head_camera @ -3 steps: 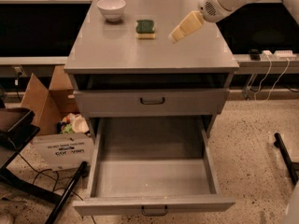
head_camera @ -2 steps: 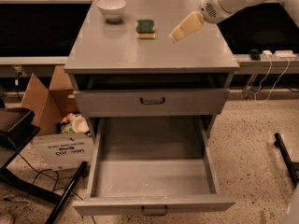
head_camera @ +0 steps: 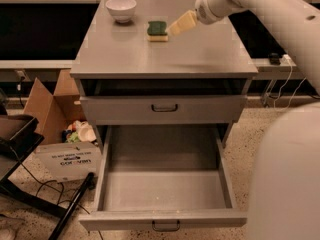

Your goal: Place sponge into middle drawer

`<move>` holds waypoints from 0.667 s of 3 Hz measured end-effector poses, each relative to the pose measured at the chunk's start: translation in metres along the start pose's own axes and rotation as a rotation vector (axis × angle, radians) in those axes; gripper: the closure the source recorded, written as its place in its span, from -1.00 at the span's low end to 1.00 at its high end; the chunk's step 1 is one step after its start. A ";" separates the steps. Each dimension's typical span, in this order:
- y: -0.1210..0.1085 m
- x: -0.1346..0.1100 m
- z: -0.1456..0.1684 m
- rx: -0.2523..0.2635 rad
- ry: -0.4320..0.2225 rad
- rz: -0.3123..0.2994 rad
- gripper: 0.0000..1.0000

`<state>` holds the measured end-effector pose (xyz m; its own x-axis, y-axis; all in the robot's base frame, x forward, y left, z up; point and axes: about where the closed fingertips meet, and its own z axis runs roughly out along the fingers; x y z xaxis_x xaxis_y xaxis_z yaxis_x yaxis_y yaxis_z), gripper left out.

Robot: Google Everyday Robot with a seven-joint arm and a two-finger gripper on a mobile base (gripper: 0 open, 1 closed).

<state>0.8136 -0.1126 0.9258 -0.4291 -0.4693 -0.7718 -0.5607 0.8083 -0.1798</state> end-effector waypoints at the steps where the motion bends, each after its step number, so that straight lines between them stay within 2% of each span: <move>1: -0.015 -0.017 0.055 0.033 -0.036 0.092 -1.00; 2: -0.018 -0.023 0.085 0.028 -0.066 0.166 -1.00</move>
Offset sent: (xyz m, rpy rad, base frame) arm 0.1181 0.0348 -0.0369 0.2338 -0.0111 -0.1622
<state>0.8940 -0.0858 0.8950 -0.4664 -0.3045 -0.8305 -0.4651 0.8830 -0.0627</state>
